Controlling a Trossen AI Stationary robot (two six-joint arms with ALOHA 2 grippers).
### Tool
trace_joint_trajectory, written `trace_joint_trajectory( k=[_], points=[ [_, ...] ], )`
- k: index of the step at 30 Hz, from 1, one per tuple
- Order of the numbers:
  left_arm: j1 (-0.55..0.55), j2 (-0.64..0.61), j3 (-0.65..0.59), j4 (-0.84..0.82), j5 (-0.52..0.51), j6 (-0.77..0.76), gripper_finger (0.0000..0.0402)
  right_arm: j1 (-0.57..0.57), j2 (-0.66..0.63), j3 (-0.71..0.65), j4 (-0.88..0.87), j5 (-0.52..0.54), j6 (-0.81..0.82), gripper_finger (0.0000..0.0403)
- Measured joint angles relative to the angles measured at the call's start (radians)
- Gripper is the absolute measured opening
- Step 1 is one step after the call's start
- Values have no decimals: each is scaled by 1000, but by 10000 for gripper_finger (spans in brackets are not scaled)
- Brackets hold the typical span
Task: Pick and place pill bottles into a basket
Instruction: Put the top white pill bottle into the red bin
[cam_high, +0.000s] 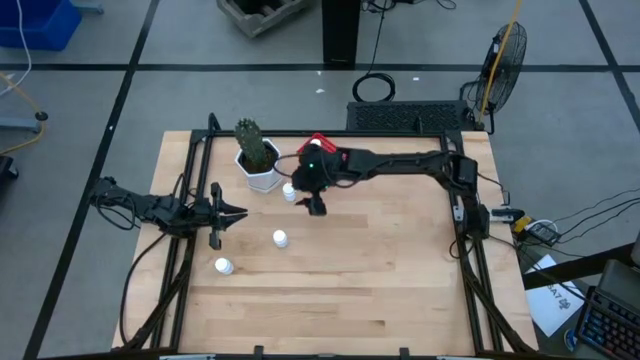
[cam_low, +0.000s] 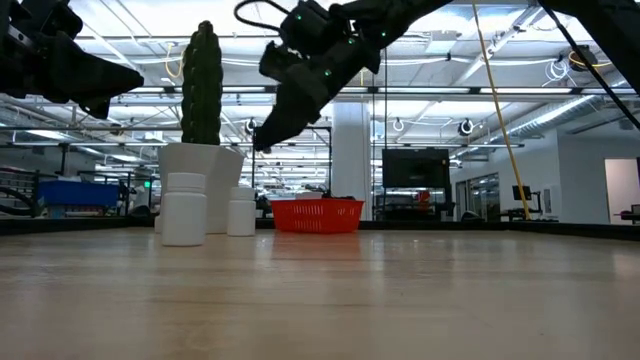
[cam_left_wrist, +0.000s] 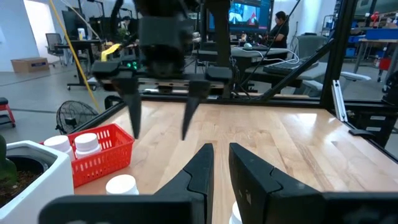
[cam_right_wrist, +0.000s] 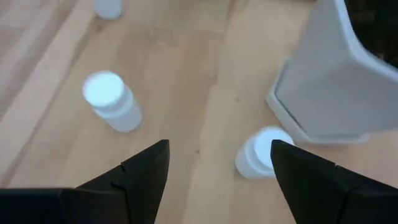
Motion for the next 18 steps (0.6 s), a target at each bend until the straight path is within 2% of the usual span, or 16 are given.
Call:
trace_joint_trajectory(
  k=[7,13,18],
  points=[
    [0,0,0,0,0,0,56,44,-1,-29,64,101,-45,267],
    [0,0,0,0,0,0,56,25,-1,-128,246,102,-33,263],
    [0,0,0,0,0,0,56,-13,-1,-177,365,97,44,263]
  ],
)
